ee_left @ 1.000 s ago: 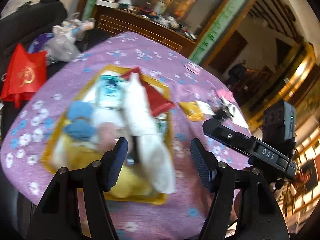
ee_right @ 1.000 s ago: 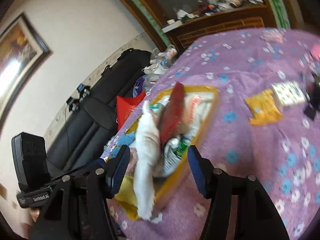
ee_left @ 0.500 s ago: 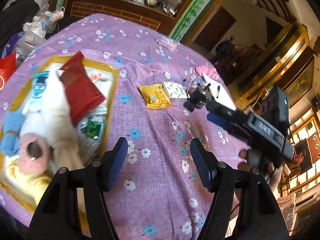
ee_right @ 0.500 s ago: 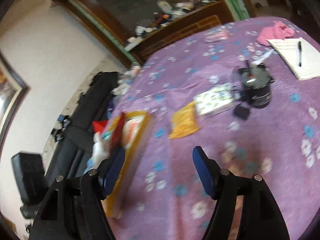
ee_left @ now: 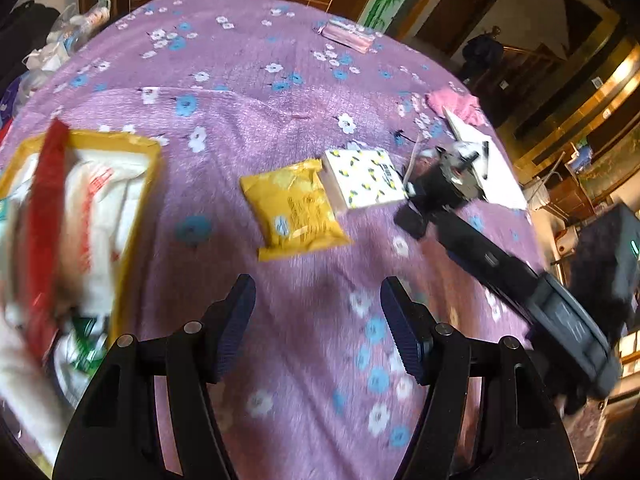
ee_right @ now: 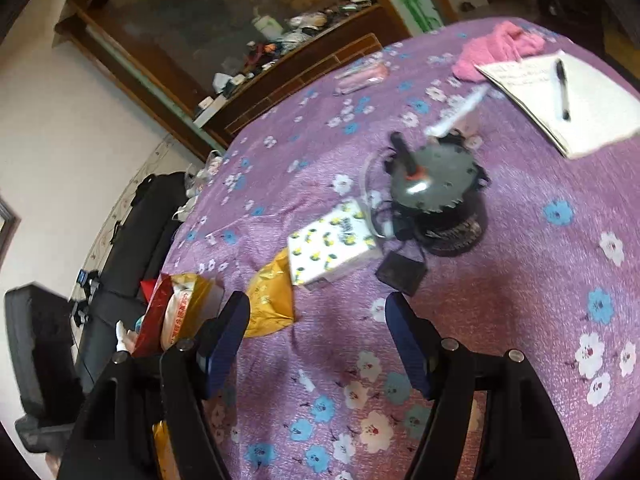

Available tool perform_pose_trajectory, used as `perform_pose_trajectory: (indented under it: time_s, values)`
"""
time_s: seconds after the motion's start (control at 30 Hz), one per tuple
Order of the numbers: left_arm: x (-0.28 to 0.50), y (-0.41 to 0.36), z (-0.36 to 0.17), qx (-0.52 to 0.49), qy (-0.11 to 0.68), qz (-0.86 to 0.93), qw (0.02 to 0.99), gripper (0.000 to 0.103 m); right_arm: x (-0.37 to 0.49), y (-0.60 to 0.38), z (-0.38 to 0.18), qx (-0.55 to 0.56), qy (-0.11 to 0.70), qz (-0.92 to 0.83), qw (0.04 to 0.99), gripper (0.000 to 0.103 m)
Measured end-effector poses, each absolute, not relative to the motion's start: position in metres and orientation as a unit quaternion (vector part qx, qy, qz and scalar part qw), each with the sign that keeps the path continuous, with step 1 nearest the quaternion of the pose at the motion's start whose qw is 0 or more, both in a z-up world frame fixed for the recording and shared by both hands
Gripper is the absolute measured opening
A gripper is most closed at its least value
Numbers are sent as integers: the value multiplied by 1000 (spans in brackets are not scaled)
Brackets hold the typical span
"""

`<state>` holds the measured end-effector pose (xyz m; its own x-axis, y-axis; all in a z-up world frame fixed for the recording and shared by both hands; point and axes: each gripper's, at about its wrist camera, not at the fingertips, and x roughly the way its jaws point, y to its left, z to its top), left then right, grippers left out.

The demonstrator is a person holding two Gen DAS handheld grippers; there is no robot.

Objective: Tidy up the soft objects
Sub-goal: 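Grasp the yellow cracker packet with the left gripper while the right grasps the white tissue pack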

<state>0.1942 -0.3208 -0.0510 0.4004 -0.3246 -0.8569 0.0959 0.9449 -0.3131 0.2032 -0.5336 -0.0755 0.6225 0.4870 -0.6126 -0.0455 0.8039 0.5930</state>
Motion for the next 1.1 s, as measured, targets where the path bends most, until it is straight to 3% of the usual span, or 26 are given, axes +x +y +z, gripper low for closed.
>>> perform_pose_trajectory:
  time_s: [0.33, 0.43, 0.57, 1.1]
  values:
    - [250, -336, -75, -77, 559, -77, 822, 65, 204, -546, -78, 304, 406, 166, 846, 70]
    - [245, -337, -79, -73, 558, -75, 823, 52, 203, -543, -78, 300, 408, 169, 845, 70]
    - [226, -330, -74, -62, 547, -69, 832, 47, 205, -540, -80, 298, 416, 172, 842, 70]
    - [91, -253, -36, -159, 487, -119, 851, 45, 204, -498, -81, 203, 446, 192, 851, 70]
